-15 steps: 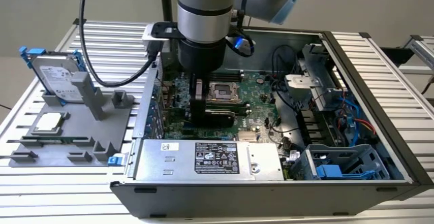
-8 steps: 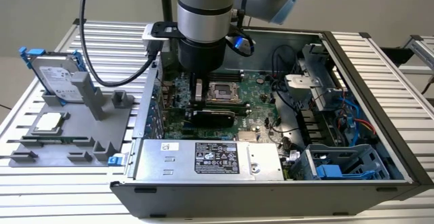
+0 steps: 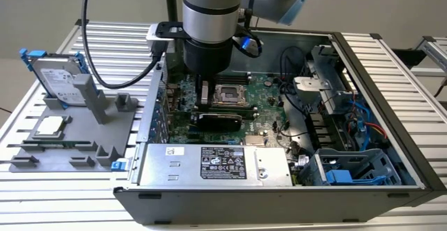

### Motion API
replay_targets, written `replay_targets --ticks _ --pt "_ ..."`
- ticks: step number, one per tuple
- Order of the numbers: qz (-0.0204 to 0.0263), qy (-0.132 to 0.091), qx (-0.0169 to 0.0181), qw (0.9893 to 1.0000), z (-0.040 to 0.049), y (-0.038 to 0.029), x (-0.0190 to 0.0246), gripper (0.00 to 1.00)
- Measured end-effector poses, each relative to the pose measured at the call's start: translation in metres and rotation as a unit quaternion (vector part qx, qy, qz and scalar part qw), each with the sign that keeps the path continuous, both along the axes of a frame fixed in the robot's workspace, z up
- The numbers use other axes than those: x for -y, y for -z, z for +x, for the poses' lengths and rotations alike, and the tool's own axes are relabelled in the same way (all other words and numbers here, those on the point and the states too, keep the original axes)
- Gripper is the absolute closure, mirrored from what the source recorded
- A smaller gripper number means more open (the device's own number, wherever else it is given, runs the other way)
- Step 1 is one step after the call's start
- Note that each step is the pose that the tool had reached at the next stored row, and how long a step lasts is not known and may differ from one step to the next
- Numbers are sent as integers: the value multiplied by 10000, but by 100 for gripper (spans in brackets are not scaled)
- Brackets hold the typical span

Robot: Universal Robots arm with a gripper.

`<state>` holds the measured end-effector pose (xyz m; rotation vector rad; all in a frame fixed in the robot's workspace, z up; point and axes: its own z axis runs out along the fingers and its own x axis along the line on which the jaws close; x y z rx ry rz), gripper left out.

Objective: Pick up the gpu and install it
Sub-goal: 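Insert the gpu into the slot, then press down on the gpu until it lock into place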

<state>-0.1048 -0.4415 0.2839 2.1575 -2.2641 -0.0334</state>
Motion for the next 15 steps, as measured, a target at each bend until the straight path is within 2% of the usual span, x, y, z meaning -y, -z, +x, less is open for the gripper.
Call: replay_targets --ticks 15 --pt "1 0 0 10000 0 -31 0 100"
